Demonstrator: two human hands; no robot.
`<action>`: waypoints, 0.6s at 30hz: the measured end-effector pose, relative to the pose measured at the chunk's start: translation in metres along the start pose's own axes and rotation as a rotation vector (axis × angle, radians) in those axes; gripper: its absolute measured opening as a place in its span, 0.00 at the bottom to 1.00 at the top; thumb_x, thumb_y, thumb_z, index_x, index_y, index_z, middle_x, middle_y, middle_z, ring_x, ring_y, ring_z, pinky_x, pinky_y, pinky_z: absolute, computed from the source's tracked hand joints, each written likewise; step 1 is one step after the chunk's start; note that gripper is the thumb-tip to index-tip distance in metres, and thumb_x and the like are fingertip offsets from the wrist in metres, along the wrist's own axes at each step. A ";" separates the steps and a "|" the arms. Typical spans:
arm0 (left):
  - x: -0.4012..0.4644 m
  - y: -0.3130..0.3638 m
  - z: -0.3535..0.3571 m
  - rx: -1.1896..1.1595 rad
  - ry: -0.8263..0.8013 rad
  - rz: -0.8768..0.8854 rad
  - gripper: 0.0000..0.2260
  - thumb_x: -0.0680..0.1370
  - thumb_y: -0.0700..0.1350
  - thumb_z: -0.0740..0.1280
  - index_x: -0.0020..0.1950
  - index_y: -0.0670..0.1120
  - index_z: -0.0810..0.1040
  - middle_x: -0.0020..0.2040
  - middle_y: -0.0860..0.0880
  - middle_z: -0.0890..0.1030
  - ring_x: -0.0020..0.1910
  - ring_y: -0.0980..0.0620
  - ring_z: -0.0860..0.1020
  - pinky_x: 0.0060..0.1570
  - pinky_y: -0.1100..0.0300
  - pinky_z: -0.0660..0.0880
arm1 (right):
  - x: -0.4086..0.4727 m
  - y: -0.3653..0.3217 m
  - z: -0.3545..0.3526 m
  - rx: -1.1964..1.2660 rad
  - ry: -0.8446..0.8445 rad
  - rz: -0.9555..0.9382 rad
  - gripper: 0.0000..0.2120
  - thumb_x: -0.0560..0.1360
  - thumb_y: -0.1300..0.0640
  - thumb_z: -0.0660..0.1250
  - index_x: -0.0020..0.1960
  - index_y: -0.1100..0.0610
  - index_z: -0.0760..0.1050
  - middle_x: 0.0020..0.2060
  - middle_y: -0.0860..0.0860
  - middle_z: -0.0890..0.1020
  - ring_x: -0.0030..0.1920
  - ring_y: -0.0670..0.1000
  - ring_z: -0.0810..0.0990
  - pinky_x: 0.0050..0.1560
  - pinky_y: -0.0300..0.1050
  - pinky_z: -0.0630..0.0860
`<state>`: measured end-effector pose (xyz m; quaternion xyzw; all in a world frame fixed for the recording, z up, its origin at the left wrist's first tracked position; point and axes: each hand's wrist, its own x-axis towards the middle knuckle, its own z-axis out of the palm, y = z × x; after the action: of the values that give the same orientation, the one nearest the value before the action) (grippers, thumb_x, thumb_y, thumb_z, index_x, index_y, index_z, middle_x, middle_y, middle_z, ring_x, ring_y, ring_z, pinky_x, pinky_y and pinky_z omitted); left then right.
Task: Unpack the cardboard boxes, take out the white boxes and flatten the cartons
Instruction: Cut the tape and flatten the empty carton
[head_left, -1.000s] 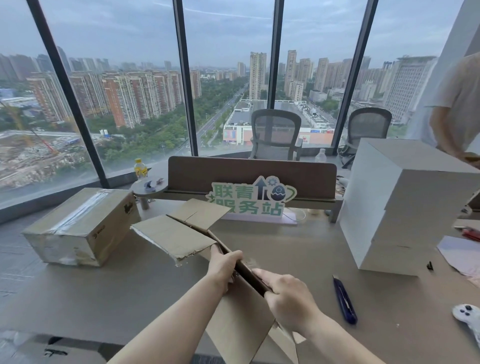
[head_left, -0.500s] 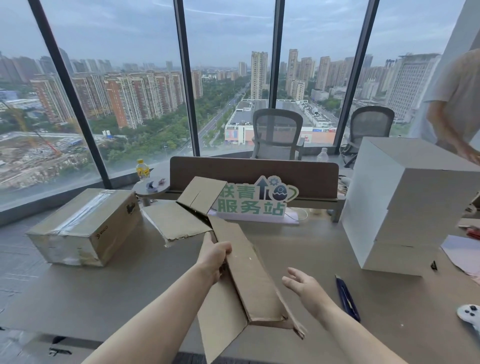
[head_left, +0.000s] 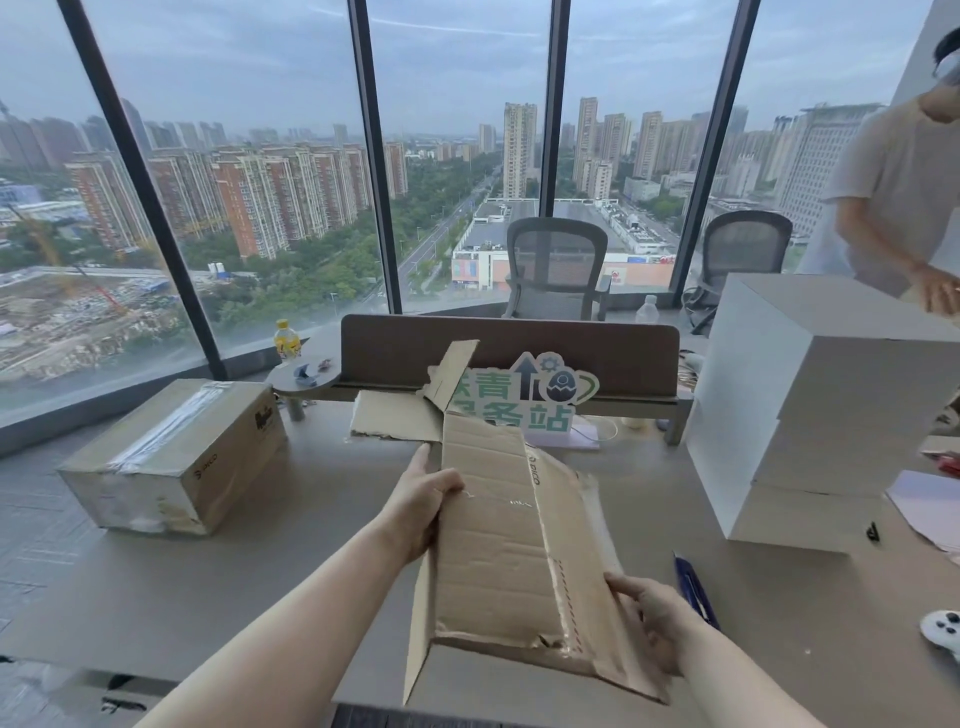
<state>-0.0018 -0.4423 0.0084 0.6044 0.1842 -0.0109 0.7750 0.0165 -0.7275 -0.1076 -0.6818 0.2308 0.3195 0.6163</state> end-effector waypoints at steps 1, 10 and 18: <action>0.001 -0.001 -0.002 0.021 0.003 -0.010 0.36 0.76 0.32 0.63 0.80 0.51 0.53 0.57 0.45 0.82 0.41 0.45 0.81 0.40 0.52 0.80 | 0.001 -0.001 -0.001 0.007 0.033 -0.020 0.19 0.71 0.51 0.75 0.54 0.64 0.82 0.45 0.61 0.86 0.44 0.61 0.84 0.51 0.53 0.80; 0.007 -0.027 -0.015 -0.023 0.059 -0.092 0.36 0.77 0.34 0.64 0.80 0.51 0.52 0.48 0.48 0.84 0.41 0.46 0.80 0.42 0.52 0.79 | 0.000 0.000 -0.003 0.054 0.030 0.019 0.18 0.73 0.50 0.69 0.56 0.63 0.80 0.47 0.61 0.85 0.46 0.63 0.85 0.49 0.53 0.81; -0.007 -0.036 -0.040 0.297 0.020 -0.298 0.23 0.67 0.61 0.74 0.58 0.53 0.77 0.50 0.50 0.80 0.47 0.47 0.79 0.47 0.57 0.77 | 0.014 -0.003 0.000 -0.027 0.210 -0.147 0.12 0.73 0.57 0.71 0.50 0.65 0.82 0.44 0.59 0.85 0.46 0.59 0.83 0.53 0.52 0.79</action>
<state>-0.0275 -0.4158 -0.0314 0.6782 0.2756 -0.1461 0.6654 0.0277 -0.7265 -0.1157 -0.7348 0.2395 0.2034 0.6012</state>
